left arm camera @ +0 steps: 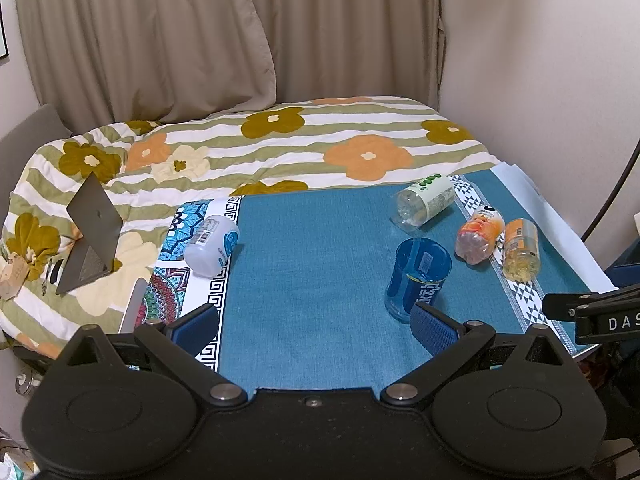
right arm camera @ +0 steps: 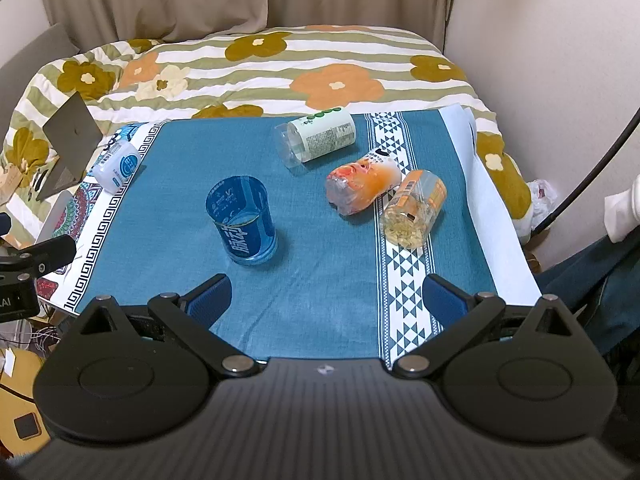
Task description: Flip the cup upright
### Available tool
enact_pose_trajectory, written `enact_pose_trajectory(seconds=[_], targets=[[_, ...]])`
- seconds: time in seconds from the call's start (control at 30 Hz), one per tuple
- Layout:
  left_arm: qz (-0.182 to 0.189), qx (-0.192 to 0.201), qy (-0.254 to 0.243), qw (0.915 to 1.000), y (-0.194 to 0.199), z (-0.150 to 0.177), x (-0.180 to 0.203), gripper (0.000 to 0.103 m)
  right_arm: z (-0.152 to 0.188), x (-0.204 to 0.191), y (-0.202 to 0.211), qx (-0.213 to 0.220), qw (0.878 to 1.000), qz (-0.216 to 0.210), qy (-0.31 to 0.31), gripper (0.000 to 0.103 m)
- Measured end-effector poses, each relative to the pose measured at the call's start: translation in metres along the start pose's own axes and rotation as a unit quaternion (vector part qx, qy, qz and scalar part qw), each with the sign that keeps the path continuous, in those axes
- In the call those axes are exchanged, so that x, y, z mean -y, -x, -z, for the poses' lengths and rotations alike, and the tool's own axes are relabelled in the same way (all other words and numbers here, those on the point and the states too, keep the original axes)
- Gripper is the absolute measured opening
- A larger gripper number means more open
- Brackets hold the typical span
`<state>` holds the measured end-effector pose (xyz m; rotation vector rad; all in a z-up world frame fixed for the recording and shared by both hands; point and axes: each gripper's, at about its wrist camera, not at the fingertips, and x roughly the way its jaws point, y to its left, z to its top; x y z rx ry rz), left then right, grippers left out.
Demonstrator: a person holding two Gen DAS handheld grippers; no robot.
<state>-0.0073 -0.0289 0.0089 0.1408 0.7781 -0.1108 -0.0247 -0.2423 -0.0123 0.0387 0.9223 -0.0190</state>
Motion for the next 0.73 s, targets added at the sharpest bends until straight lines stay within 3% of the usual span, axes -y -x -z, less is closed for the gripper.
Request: enact_pose_trajectory(seconds=[0.73], targets=[[0.002,0.011,0.003,0.9999,-0.004,-0.004,-0.002,0.103,-0.001,0.001,0.001,0.007,1.0,0.01,-0.009,0.103]])
